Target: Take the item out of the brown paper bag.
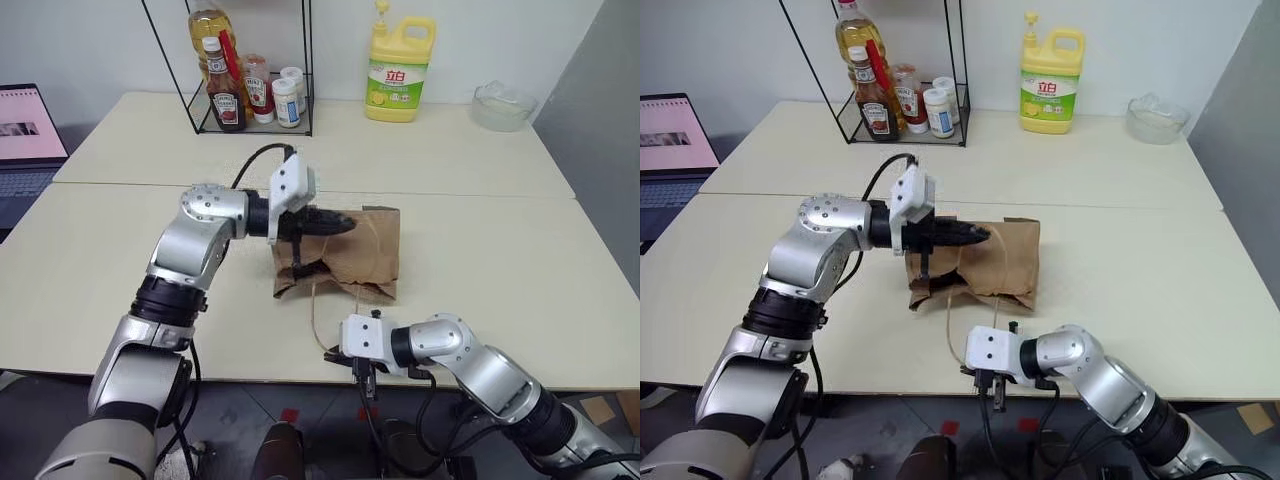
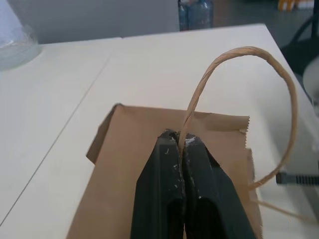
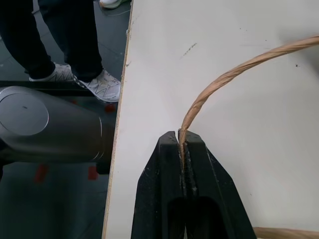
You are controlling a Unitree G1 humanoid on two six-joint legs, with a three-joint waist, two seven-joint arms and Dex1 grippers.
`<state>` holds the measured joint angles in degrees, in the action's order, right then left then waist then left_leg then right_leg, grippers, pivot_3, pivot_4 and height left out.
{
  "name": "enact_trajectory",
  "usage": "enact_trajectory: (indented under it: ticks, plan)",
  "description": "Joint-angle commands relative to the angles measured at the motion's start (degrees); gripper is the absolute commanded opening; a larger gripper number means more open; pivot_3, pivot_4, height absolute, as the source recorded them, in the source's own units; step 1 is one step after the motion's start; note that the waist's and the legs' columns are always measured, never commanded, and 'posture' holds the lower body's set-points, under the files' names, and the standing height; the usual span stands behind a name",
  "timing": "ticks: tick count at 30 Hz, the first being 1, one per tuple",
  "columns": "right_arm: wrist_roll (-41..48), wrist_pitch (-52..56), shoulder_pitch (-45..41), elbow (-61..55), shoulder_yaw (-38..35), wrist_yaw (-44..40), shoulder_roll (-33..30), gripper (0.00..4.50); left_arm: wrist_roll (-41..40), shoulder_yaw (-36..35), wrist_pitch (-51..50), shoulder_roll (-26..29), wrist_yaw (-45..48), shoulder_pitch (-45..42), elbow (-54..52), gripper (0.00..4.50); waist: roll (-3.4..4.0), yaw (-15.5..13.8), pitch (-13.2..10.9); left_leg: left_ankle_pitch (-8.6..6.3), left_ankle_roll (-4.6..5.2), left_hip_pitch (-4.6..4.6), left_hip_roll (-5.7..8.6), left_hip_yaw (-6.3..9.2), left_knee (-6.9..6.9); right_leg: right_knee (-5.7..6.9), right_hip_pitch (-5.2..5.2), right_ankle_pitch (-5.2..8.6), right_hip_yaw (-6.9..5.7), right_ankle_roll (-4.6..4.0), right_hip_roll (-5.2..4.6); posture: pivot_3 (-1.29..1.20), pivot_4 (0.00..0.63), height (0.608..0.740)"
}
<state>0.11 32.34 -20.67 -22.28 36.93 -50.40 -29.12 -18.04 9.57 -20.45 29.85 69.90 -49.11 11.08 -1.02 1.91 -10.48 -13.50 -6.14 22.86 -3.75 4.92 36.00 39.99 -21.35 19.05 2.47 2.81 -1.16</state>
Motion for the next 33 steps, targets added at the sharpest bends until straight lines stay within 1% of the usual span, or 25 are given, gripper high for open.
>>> enact_trajectory:
  ticks: [1, 4, 13, 15, 18, 19, 20, 23, 26, 29, 33]
  plan:
    - [-2.42, 1.44, 1.72, 2.06, 2.29, 0.14, -1.21, 0.01, -2.30, -2.95, -4.08, -0.77, -2.65, -3.65, -2.15, 0.00, 0.00, 0.00, 0.00, 0.00, 0.00, 0.00, 0.00, 0.00, 0.00, 0.00, 0.00, 0.00, 0.00, 0.00, 0.00, 0.00, 0.150, 0.740]
    - [-3.02, 1.60, 2.22, 2.00, 3.08, -0.08, -1.59, 0.01, -2.20, -3.29, -5.31, -1.54, -3.68, -5.84, -0.45, 0.00, 0.00, -0.03, 0.00, 0.00, -0.01, 0.00, 0.00, 0.01, 0.01, 0.00, 0.02, 0.00, -0.01, 0.00, 0.00, 0.00, 0.150, 0.740]
    - [-4.07, 1.75, 2.72, 1.49, 3.60, -0.49, -2.15, 0.01, -2.18, -4.53, -5.19, -2.69, -4.85, -8.77, 3.01, 0.00, 0.02, -0.05, 0.02, 0.00, -0.01, -0.05, 0.01, 0.00, 0.00, -0.02, 0.05, 0.00, 0.01, 0.00, -0.01, 0.00, 0.150, 0.740]
    - [-4.12, 1.49, 2.82, 0.96, 2.93, 0.13, -1.84, 0.01, -3.77, -5.99, -6.42, -3.13, -4.77, -10.15, 4.03, 0.00, 0.02, -0.08, 0.02, 0.01, -0.01, -0.05, 0.01, 0.00, 0.00, -0.02, 0.06, 0.00, 0.00, 0.00, -0.01, 0.00, 0.150, 0.740]
    - [-3.81, 0.83, 2.85, 0.34, 0.86, 2.04, -0.41, 0.01, -4.71, -6.29, -5.89, -2.47, -2.23, -10.18, 3.59, 0.00, 0.02, -0.05, 0.02, 0.01, -0.01, -0.04, 0.02, 0.00, 0.00, -0.02, 0.05, 0.00, 0.00, 0.00, -0.01, 0.00, 0.150, 0.740]
    - [-3.89, 0.41, 2.84, 0.35, 0.43, 2.52, -0.08, 0.41, -4.71, -6.17, -5.57, -2.18, -1.46, -9.90, 3.32, 0.00, 0.02, -0.02, 0.02, 0.01, -0.02, -0.04, 0.02, 0.00, -0.01, -0.02, 0.05, 0.00, 0.00, 0.00, -0.01, 0.00, 0.150, 0.740]
    - [-4.19, -0.07, 2.87, 0.26, 0.01, 3.28, 0.14, 0.64, -4.80, -6.03, -5.45, -1.85, -0.68, -9.50, 2.95, 0.00, 0.02, -0.02, 0.02, 0.01, -0.03, -0.04, 0.01, 0.00, -0.01, -0.02, 0.05, 0.00, 0.00, 0.00, -0.01, 0.00, 0.150, 0.740]
    - [-4.85, -0.90, 2.94, -0.61, -1.03, 4.66, -0.09, 1.65, -5.30, -6.05, -5.55, -1.47, 0.87, -8.74, 2.27, 0.00, 0.02, -0.02, 0.01, 0.02, -0.03, -0.04, 0.01, 0.00, -0.01, -0.01, 0.04, 0.00, 0.00, 0.00, -0.01, 0.00, 0.150, 0.740]
    - [-4.05, -0.69, 3.00, -3.72, -2.77, 3.82, -1.51, 2.67, -5.57, -6.00, -5.39, -1.49, 1.98, -8.48, 2.19, 0.00, 0.01, -0.16, 0.01, 0.02, -0.03, -0.02, 0.02, 0.00, 0.00, -0.02, 0.04, 0.00, 0.00, 0.00, -0.01, 0.00, 0.150, 0.740]
    - [-2.27, 0.57, 2.69, -8.29, -5.39, 2.66, -3.09, 2.67, -5.53, -5.93, -5.08, -1.54, 2.60, -8.39, 2.35, 0.00, -0.01, -0.20, -0.01, 0.01, -0.03, 0.02, 0.03, 0.00, 0.01, -0.04, 0.03, 0.00, -0.01, 0.00, -0.03, 0.00, 0.150, 0.740]
    - [3.39, 6.73, 1.71, -16.85, -11.28, 0.79, -4.47, 2.67, -5.55, -6.07, -4.70, -1.75, 3.10, -8.61, 2.92, 0.00, -0.03, -0.10, -0.02, 0.01, -0.02, 0.04, 0.02, 0.00, 0.00, -0.03, -0.01, 0.00, 0.00, 0.00, -0.02, 0.00, 0.150, 0.740]
